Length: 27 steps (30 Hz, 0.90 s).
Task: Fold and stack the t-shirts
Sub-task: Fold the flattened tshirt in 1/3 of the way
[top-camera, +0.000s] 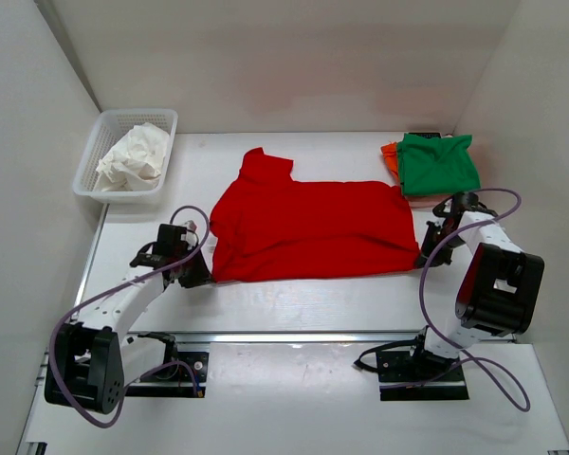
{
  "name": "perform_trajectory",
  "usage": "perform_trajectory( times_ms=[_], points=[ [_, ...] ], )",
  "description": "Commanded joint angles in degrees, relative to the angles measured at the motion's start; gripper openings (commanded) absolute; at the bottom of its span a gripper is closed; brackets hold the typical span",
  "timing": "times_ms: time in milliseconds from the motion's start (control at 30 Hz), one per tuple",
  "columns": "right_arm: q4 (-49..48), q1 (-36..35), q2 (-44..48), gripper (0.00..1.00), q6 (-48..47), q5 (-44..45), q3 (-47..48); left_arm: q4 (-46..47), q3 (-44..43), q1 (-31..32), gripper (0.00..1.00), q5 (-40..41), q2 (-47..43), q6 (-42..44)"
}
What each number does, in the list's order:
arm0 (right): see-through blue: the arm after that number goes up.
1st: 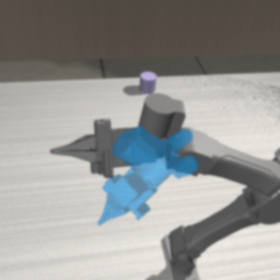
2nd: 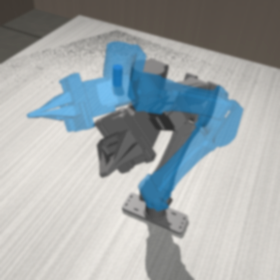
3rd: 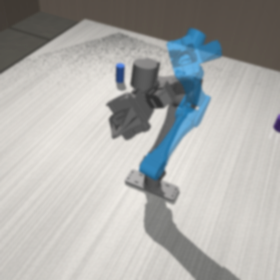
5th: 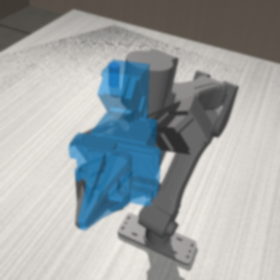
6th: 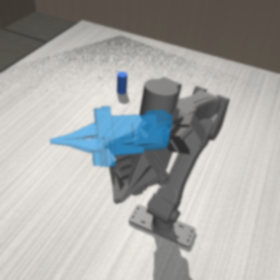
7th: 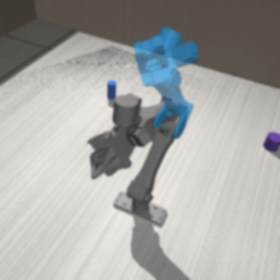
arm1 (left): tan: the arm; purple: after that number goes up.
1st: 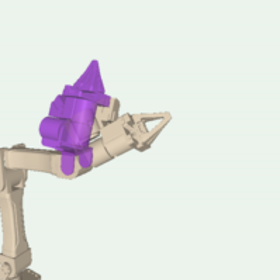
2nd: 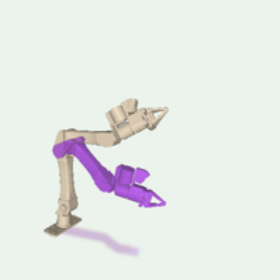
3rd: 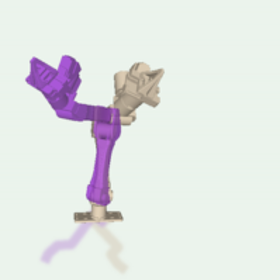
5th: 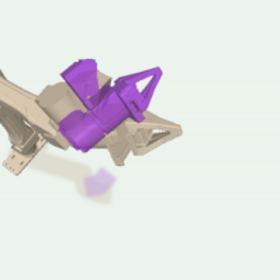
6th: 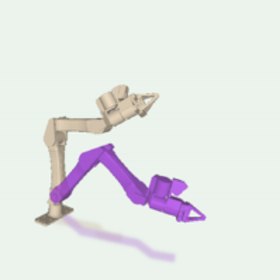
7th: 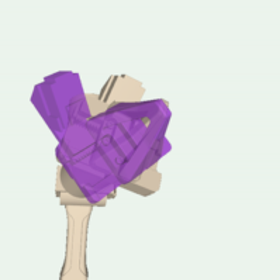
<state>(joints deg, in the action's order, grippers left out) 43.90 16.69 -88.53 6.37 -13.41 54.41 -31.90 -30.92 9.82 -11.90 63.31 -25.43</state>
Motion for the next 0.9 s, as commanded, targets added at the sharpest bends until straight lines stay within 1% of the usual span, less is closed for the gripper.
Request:
perform_trajectory(
  times_ms=[0,100,167,233,267,367,467,533,600,633,733,767,867],
  points=[
    [-0.9,2.3,1.6,0.0,-1.2,1.1,-0.4,8.1,-1.5,-0.2,0.19,2.9,-0.2,-5.9],
    [-1.6,2.6,1.3,0.0,-1.1,0.6,-0.7,8.3,-1.7,0.6,0.19,6.0,3.0,-6.1],
    [-1.9,2.1,1.2,0.0,-1.2,0.6,-0.8,10.3,-1.2,1.3,0.23,7.1,5.1,-6.4],
    [-1.8,1.9,0.6,0.0,-1.2,0.1,-0.9,11.3,0.1,1.6,0.34,6.6,6.4,-7.4],
    [-1.8,1.9,0.8,0.0,-1.4,0.2,-1.0,12.3,0.9,1.9,0.35,6.4,6.6,-8.2],
    [-1.8,1.8,1.2,0.0,-1.1,0.1,-1.1,13.3,2.7,2.3,0.52,5.8,6.4,-9.9],
    [-1.2,1.2,1.3,0.0,-0.8,0.2,-1.1,15.9,4.9,2.0,0.6,4.9,5.0,-12.8],
    [-1.8,1.2,1.5,0.0,-1.0,-0.2,-1.2,17.7,6.6,1.9,0.6,3.9,3.6,-15.1],
    [-1.9,1.2,1.9,0.0,-0.2,0.0,-1.1,19.9,7.4,3.4,0.62,4.1,3.8,-17.0],
    [-1.5,0.7,2.0,0.0,-0.6,-0.3,-1.5,20.5,7.8,4.1,0.61,3.8,4.4,-18.2],
    [-2.1,0.6,1.5,0.0,0.0,-0.2,-1.2,23.3,9.1,4.7,0.61,3.8,6.1,-20.5],
    [-2.2,0.6,1.5,0.0,0.1,-0.3,-1.2,25.4,9.6,4.8,0.6,3.5,6.5,-20.8],
    [-2.3,0.1,2.0,0.0,0.3,-0.2,-1.4,31.0,12.3,5.1,0.59,2.8,7.0,-25.9]
  ],
)
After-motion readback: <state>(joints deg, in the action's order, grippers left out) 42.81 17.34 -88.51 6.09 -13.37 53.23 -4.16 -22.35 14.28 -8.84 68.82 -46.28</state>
